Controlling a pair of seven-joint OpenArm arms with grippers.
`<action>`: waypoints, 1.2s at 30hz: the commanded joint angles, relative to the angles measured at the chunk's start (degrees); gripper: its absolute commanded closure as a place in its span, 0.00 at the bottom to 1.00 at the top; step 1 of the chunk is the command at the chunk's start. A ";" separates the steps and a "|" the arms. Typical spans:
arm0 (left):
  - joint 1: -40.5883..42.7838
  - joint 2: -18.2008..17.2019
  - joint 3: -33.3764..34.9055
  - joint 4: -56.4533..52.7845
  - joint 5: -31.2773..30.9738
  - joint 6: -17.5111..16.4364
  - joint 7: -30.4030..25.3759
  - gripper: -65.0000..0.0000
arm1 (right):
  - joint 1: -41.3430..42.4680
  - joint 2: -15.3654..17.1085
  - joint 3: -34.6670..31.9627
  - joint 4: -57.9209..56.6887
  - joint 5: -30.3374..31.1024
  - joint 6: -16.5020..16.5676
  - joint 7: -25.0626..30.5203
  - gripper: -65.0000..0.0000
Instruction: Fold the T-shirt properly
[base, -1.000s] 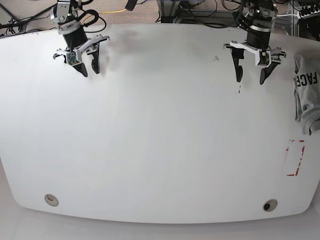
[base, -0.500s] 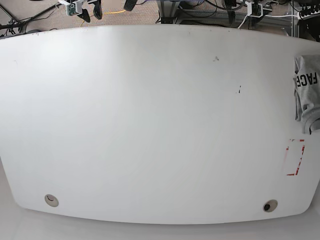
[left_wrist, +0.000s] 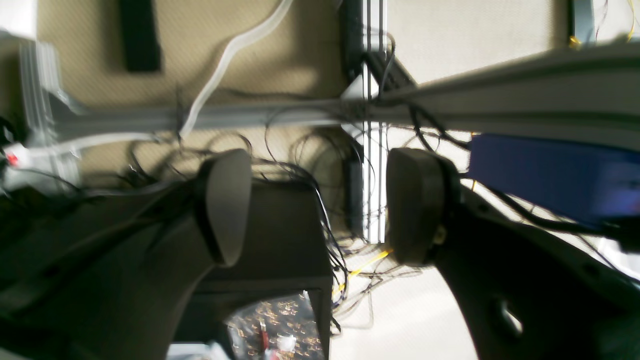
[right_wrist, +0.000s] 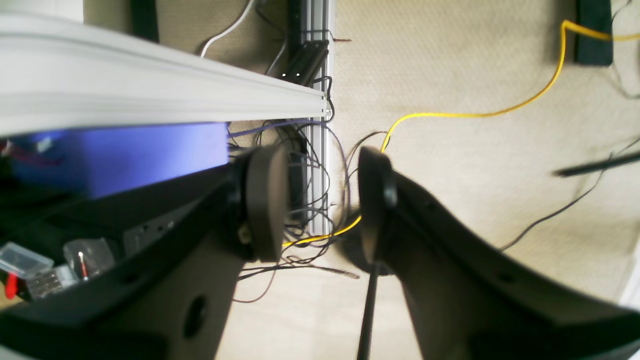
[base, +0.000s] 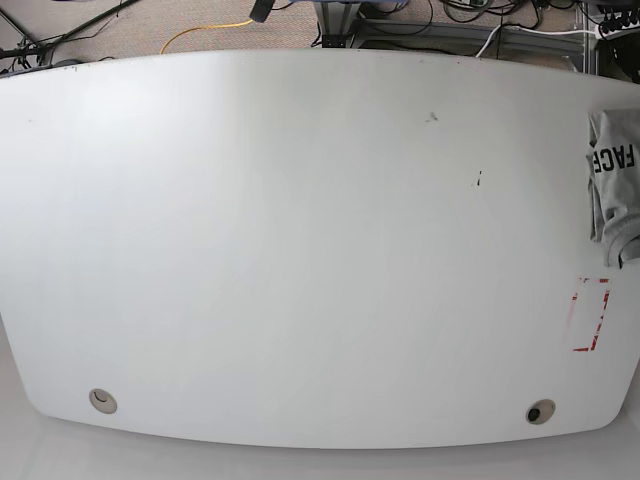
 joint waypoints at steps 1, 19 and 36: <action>-2.73 -0.26 0.10 -5.63 0.00 0.15 -0.78 0.40 | 5.43 0.41 0.14 -8.97 0.54 0.58 0.95 0.66; -33.94 -3.95 0.28 -57.14 0.35 1.38 0.19 0.40 | 29.43 0.32 0.22 -43.34 -13.26 -9.00 0.95 0.66; -40.89 -4.30 0.37 -61.01 0.53 7.01 4.59 0.40 | 36.82 0.50 0.14 -48.97 -13.26 -9.09 -2.04 0.65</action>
